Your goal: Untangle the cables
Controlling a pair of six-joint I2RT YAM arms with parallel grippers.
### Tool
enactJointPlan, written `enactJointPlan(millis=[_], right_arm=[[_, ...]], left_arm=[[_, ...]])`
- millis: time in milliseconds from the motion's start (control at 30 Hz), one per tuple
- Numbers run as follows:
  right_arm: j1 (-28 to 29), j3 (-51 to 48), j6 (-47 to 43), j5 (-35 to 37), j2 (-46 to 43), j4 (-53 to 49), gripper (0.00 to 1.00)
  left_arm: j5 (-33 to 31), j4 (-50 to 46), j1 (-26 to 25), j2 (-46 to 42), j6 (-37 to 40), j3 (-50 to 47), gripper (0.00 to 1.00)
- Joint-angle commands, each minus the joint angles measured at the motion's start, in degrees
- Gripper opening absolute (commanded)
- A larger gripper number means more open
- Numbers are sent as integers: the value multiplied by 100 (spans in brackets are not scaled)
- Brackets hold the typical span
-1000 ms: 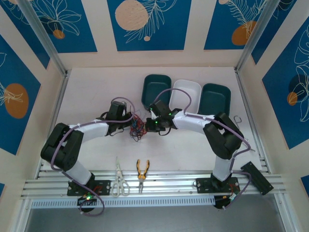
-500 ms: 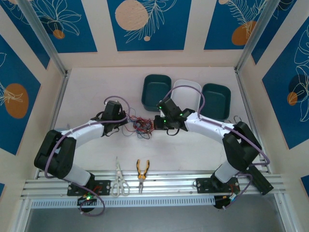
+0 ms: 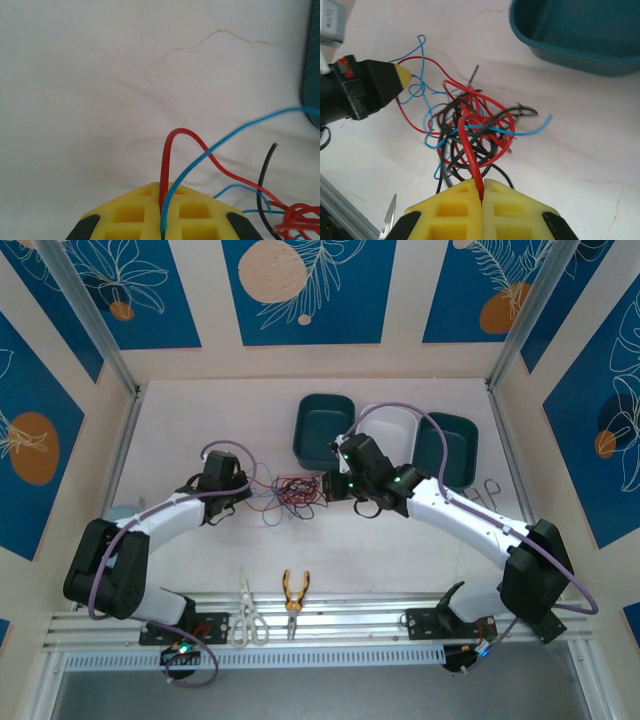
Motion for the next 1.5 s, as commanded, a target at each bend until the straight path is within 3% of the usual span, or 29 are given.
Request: enactJointPlan(millis=[0,333,500,833,1233,1333,1467], right_arm=[[110,377,-278,230,-90,-113,0],[132,651,-6,-54,357,15,0],[138,806,-2,-126,380,69,0],[137,1115,4,-93,386,3,0],[176,974,67,-29,192,421,0],[176,949,61,16,130,446,0],[185,905,57,29,64,533,0]], left_arm=[[6,-120,52,-264,164,6,9],[681,-523,23,-989,258,299,67],[1203,-171,-197,-1201,254,166,100],[2362,2296,-990,-1411,1202,-444,100],[1954,2733,-1107,-539,775,-294,100],[1921,2572,-1101,-360,728,-292,94],[1822,2375,-1105,-178,686,-332,79]])
